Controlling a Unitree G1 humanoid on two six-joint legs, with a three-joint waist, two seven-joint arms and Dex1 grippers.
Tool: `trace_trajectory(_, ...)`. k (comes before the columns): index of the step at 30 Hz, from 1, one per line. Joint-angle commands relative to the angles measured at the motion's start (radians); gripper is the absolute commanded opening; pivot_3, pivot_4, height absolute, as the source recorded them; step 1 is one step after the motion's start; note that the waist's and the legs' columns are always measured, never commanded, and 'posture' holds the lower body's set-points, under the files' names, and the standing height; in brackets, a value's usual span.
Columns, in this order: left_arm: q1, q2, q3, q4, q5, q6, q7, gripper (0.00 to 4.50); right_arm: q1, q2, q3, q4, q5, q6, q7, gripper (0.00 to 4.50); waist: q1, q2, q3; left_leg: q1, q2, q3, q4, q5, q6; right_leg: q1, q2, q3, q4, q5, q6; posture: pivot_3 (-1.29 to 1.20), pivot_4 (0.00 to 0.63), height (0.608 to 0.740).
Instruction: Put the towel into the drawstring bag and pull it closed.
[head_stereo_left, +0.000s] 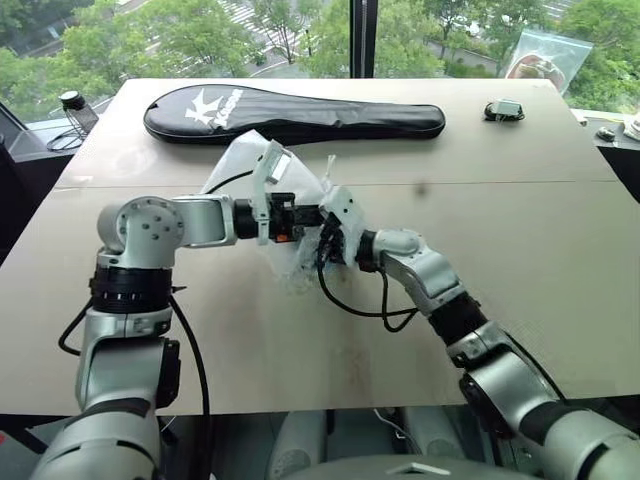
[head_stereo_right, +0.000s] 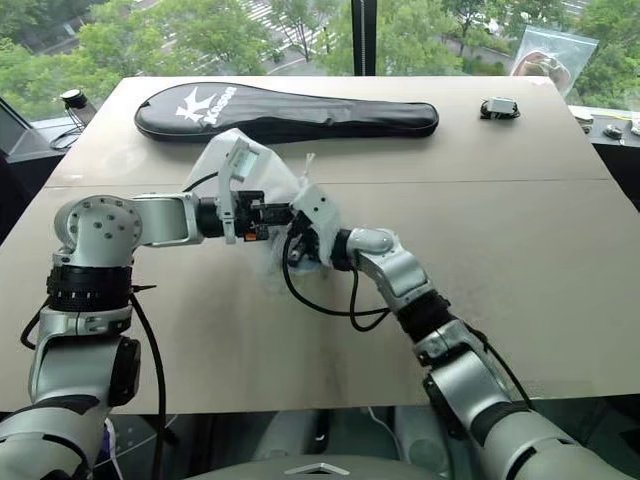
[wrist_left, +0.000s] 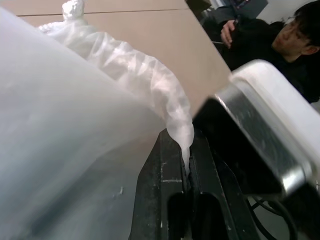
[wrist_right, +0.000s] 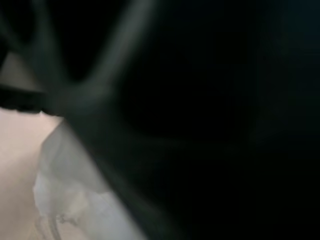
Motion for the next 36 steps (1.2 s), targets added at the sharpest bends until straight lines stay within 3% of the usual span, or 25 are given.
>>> trace_trajectory(1,0.052,-0.011,0.003,-0.156,-0.093,0.080,-0.054,0.00,-0.080,0.096,-0.121,0.123,0.153,0.002,0.189,0.03,-0.002,0.000,0.000,0.000,0.000,0.000,0.000,0.000,0.000,0.000,-0.001,0.000,0.000,0.000,0.000,0.00,0.150,0.740)
trace_trajectory(7,0.112,-0.032,0.122,-0.183,-0.186,0.134,0.010,0.00,-0.150,0.129,-0.386,0.267,0.365,0.052,0.173,0.03,0.013,-0.001,0.001,-0.002,-0.001,-0.005,0.000,0.000,0.000,0.001,-0.004,-0.002,-0.003,0.000,0.001,0.00,0.150,0.740)
trace_trajectory(13,0.121,-0.034,0.162,-0.145,-0.161,0.090,0.031,0.00,0.014,0.053,-0.268,0.109,0.213,0.074,0.102,0.03,0.003,0.000,0.001,0.000,-0.002,-0.005,-0.002,0.000,-0.001,0.000,-0.001,-0.001,-0.002,0.001,0.000,0.00,0.150,0.740)
trace_trajectory(17,0.077,-0.040,0.141,-0.056,-0.071,0.004,-0.010,0.00,0.199,-0.061,-0.135,-0.226,0.077,0.095,0.026,1.55,0.013,0.000,0.001,-0.001,-0.002,-0.003,-0.003,0.001,-0.005,-0.001,-0.002,-0.002,-0.002,0.001,0.000,0.00,0.150,0.740)
trace_trajectory(19,0.058,-0.037,0.120,-0.008,-0.024,-0.035,-0.049,0.00,0.269,-0.113,-0.124,-0.404,0.104,0.175,0.008,2.36,0.017,0.000,0.001,-0.001,-0.003,-0.002,-0.003,0.002,-0.005,0.000,-0.003,-0.002,-0.003,0.001,0.000,0.00,0.150,0.740)
trace_trajectory(22,0.031,-0.026,0.065,0.063,0.066,-0.113,-0.147,0.00,0.351,-0.228,-0.107,-0.684,0.157,0.327,-0.008,2.36,0.017,-0.001,0.000,-0.002,-0.004,-0.001,-0.002,0.001,-0.005,0.000,-0.004,-0.002,-0.004,0.001,0.001,0.00,0.150,0.740)
trace_trajectory(25,0.008,-0.012,0.015,0.125,0.138,-0.160,-0.238,0.00,0.380,-0.295,-0.115,-0.823,0.153,0.399,-0.074,2.36,0.012,-0.001,0.000,-0.001,-0.003,-0.001,-0.002,0.000,-0.003,0.000,-0.002,-0.003,-0.004,0.001,0.000,0.00,0.150,0.740)
trace_trajectory(30,-0.027,0.005,-0.045,0.177,0.236,-0.234,-0.363,0.00,0.322,-0.284,-0.140,-0.730,0.018,0.389,-0.287,2.36,0.008,-0.001,0.000,0.000,-0.001,0.001,-0.004,-0.001,-0.001,0.000,0.001,-0.001,-0.003,0.001,0.000,0.00,0.150,0.740)
trace_trajectory(33,-0.038,-0.011,-0.051,0.178,0.267,-0.251,-0.380,0.00,0.261,-0.247,-0.174,-0.629,0.052,0.393,-0.290,2.36,0.010,-0.001,0.000,0.000,-0.001,0.002,-0.003,-0.001,-0.001,0.000,0.000,-0.001,-0.004,0.001,0.000,0.00,0.150,0.740)
trace_trajectory(36,-0.037,-0.034,-0.038,0.163,0.286,-0.258,-0.367,0.00,0.199,-0.221,-0.174,-0.531,0.056,0.379,-0.271,3.78,0.010,-0.001,0.000,-0.001,-0.001,0.002,-0.002,-0.001,-0.001,0.000,-0.001,0.000,-0.004,0.001,0.000,0.00,0.150,0.740)
